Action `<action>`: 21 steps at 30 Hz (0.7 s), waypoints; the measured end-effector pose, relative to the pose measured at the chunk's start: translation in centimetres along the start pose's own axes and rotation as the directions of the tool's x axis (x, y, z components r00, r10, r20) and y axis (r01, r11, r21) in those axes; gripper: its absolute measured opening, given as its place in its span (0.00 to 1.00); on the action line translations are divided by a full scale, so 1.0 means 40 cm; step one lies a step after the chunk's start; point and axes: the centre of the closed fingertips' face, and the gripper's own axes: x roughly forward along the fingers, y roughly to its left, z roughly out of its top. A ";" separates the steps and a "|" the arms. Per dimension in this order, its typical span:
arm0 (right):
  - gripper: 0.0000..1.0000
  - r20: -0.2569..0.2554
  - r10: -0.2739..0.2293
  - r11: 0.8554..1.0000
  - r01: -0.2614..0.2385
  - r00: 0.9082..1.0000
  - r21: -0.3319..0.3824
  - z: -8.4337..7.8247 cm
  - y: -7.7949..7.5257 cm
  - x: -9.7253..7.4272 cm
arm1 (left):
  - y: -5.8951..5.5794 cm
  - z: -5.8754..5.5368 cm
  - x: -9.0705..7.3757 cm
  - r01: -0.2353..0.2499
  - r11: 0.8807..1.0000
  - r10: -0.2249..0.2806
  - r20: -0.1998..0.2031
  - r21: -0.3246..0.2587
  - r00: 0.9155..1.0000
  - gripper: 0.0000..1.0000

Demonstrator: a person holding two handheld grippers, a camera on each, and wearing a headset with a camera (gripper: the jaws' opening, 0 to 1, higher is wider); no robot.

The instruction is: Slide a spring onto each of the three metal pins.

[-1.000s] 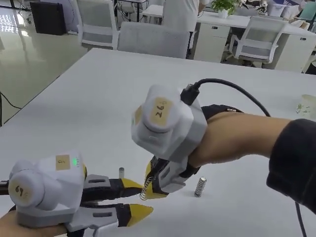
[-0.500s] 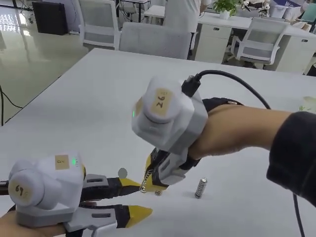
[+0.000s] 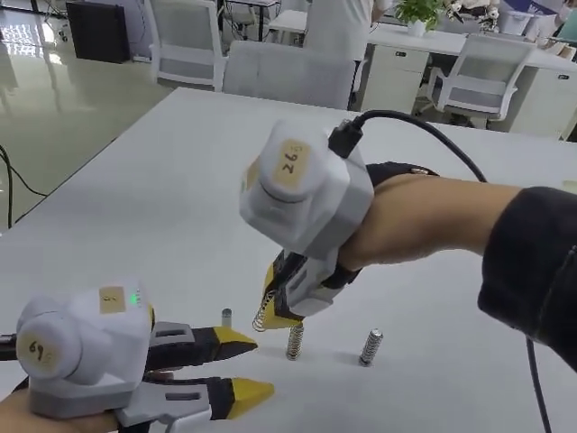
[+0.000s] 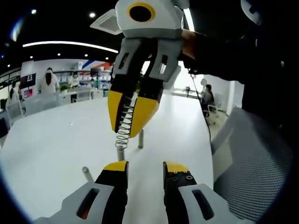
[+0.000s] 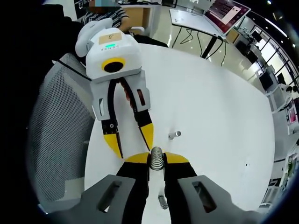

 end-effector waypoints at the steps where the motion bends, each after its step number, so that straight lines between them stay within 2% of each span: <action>1: 0.08 -0.002 -0.004 1.000 0.004 1.000 -0.002 0.004 -0.008 0.002 | 0.001 -0.001 -0.001 -0.001 1.000 0.001 0.000 -0.001 1.000 0.23; 7: 0.08 -0.004 -0.011 1.000 0.011 1.000 -0.008 0.021 -0.039 0.014 | 0.002 -0.012 -0.005 -0.006 1.000 0.006 -0.004 -0.011 1.000 0.23; 21: 0.08 -0.029 -0.033 0.999 0.032 0.999 -0.020 0.027 -0.094 0.076 | 0.008 -0.027 -0.013 -0.017 0.999 0.017 -0.006 -0.028 1.000 0.22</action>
